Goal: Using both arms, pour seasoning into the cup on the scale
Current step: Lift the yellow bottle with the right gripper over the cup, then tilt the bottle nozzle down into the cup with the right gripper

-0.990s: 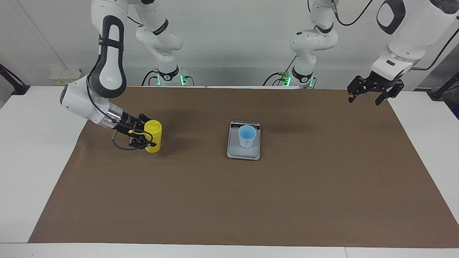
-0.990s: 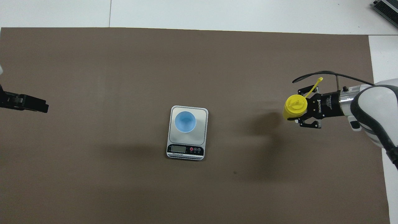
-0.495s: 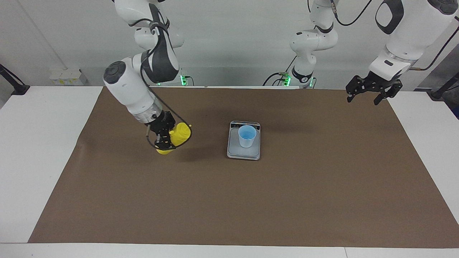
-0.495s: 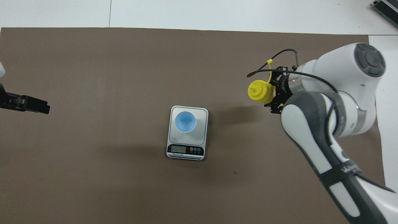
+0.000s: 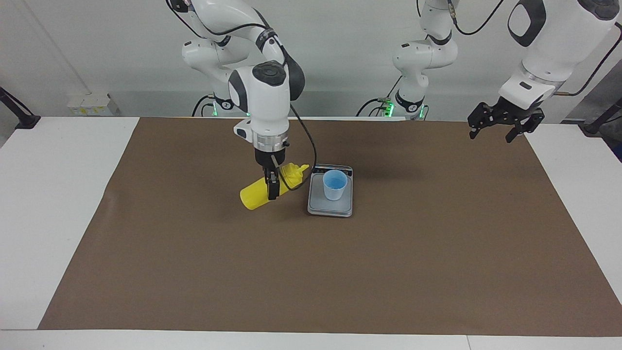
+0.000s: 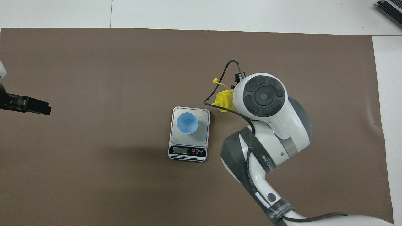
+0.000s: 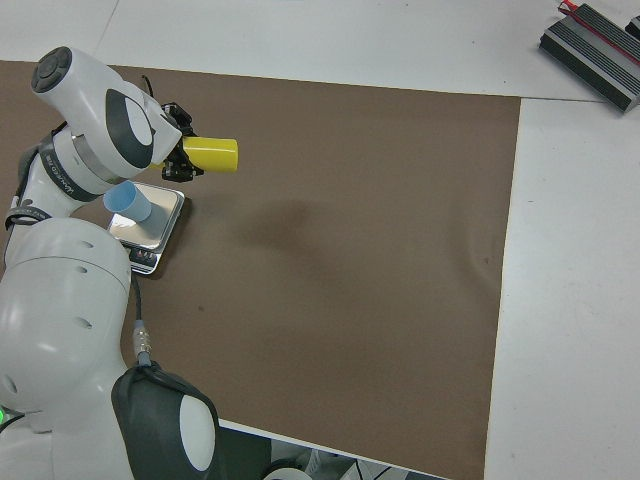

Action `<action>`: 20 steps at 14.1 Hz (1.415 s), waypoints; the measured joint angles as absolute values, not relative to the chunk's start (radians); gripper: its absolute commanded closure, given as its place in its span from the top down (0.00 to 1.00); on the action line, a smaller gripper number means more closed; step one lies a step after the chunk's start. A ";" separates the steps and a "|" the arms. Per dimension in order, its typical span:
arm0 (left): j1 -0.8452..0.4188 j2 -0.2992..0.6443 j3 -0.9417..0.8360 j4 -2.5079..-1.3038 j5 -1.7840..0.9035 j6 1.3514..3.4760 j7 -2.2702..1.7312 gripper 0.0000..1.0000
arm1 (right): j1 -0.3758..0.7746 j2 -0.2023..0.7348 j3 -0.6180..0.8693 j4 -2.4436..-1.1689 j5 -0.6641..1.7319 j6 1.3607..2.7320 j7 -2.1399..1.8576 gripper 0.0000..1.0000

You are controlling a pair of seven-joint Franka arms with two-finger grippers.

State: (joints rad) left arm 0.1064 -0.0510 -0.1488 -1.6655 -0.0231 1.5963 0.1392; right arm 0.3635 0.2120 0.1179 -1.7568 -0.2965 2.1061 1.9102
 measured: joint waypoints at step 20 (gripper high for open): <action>0.106 -0.051 -0.149 -1.666 -0.023 1.597 0.139 1.00 | 0.529 0.289 0.121 -1.884 -1.146 2.360 2.009 0.00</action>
